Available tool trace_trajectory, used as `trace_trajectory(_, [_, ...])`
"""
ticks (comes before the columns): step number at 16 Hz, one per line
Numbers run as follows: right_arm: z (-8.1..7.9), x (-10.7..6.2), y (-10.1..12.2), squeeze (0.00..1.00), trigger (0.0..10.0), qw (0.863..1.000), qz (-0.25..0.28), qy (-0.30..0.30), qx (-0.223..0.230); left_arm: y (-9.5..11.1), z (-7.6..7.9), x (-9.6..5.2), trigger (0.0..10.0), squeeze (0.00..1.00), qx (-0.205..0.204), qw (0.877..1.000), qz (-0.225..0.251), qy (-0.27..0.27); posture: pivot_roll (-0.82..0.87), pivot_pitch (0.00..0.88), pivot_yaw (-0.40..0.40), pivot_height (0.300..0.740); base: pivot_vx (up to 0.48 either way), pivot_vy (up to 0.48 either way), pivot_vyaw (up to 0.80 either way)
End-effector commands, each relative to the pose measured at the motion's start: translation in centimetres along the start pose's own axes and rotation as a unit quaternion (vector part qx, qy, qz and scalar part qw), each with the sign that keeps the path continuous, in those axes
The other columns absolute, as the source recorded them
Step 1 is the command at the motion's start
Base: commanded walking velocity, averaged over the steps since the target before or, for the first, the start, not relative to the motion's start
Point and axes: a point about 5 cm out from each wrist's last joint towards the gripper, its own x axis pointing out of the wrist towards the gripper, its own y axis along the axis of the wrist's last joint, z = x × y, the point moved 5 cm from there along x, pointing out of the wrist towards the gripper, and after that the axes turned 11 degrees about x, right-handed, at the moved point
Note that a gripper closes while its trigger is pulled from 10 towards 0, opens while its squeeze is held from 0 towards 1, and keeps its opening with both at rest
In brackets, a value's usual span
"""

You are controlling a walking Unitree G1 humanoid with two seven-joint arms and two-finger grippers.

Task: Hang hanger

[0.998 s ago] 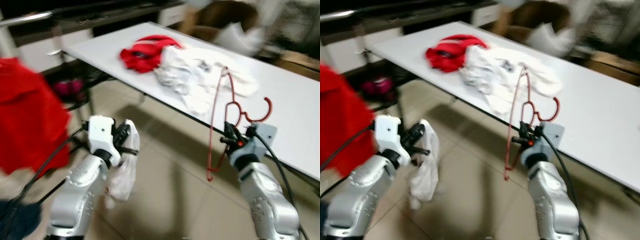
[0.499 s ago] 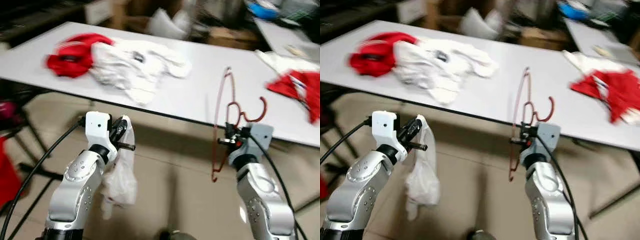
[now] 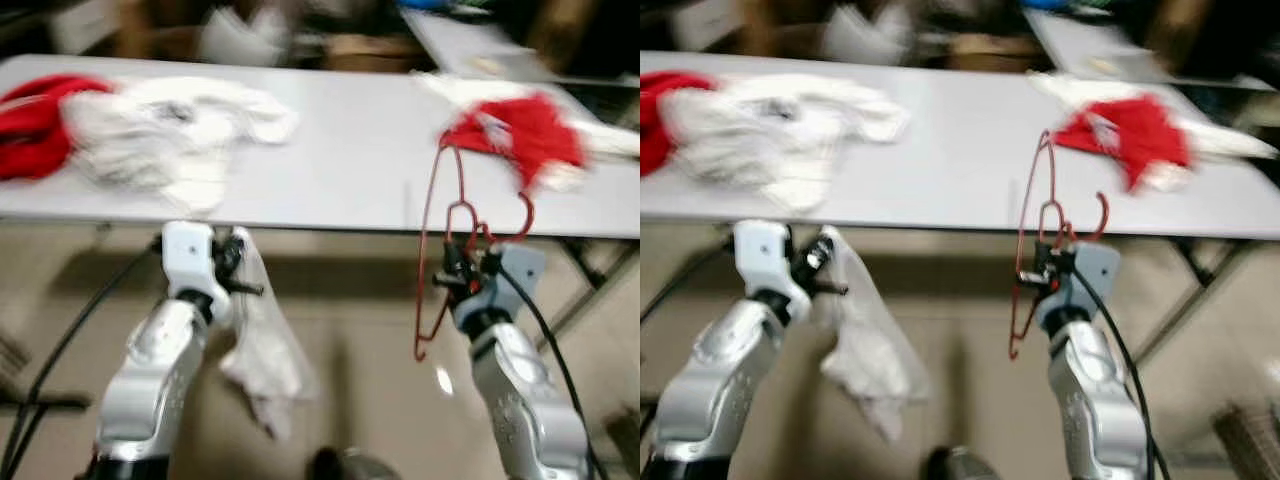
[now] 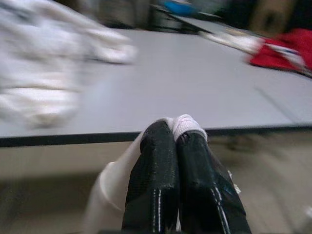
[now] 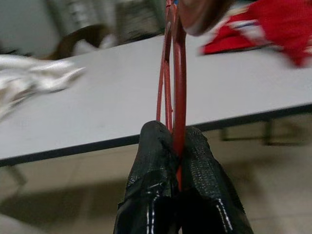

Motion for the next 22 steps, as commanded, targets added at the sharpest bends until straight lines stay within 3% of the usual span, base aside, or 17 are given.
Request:
trace_trajectory(1, [0.16, -0.13, 0.45, 0.00, 10.0, 1.000, 0.006, -0.007, -0.018, 1.37, 0.10, 0.00, 10.0, 0.00, 0.011, 1.000, 0.022, -0.016, -0.08, 0.000, -0.023, 0.727, 0.000, 0.000, -0.80])
trace_trajectory(4, [0.29, -0.22, 0.11, 0.00, 10.0, 1.000, -0.004, -0.004, 0.017, 1.21, 0.19, 0.03, 10.0, 0.00, 0.014, 0.999, 0.021, -0.022, -0.08, 0.000, -0.023, 0.727, 0.000, 0.000, -0.42])
trace_trajectory(22, [0.25, -0.11, -0.23, 0.00, 10.0, 1.000, -0.014, -0.004, 0.008, 1.02, 0.24, 0.24, 10.0, 0.00, 0.013, 0.999, 0.011, -0.033, -0.08, 0.000, -0.015, 0.727, 0.000, 0.293, 0.00])
